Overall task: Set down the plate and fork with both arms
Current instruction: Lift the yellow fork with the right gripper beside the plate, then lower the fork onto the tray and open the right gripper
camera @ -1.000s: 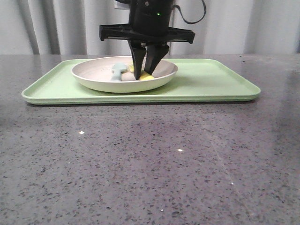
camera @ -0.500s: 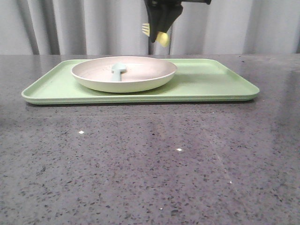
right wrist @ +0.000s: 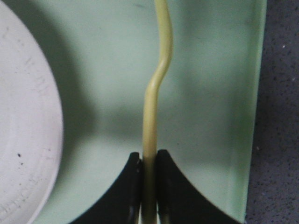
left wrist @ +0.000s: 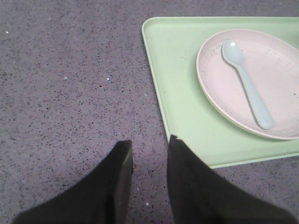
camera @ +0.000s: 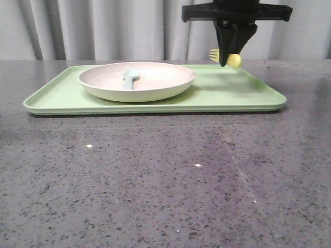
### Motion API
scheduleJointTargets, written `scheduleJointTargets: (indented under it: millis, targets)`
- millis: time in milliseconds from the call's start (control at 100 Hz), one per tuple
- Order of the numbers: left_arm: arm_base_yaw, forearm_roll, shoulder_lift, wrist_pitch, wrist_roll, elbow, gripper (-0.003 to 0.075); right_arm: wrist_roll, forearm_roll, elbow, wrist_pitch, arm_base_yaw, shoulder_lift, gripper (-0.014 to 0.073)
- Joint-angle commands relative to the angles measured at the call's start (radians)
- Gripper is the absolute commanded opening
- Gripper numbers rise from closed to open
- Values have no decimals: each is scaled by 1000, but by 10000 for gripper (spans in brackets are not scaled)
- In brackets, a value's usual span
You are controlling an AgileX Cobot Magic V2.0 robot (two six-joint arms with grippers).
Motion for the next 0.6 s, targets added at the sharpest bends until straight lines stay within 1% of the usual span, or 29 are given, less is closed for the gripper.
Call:
scheduleJointTargets:
  millis: [0, 120, 190, 260, 380, 430, 480, 590]
  targets:
    - [-1, -16, -17, -68, -10, -27, 188, 0, -8, -8, 54, -6, -69, -58]
    - [-1, -16, -17, -68, -10, -27, 188, 0, -5, -6, 53, -9, -57, -57]
    - [-1, -16, -17, -68, -10, -27, 188, 0, 0, -6, 50, -9, -48, -41]
    - [-1, -16, -17, -68, -10, -27, 188, 0, 9, -6, 44, -9, -45, 8]
    - [-1, -16, -17, -68, -10, -27, 188, 0, 9, -6, 37, -9, -44, 146]
    - [-1, -16, -17, -68, -10, -27, 188, 0, 9, -6, 35, -9, -44, 183]
    - [-1, -16, -17, -68, -10, -27, 188, 0, 9, -6, 34, -9, -44, 198]
    - [-1, -16, -17, -68, -10, -27, 188, 0, 9, -6, 34, -9, -45, 197]
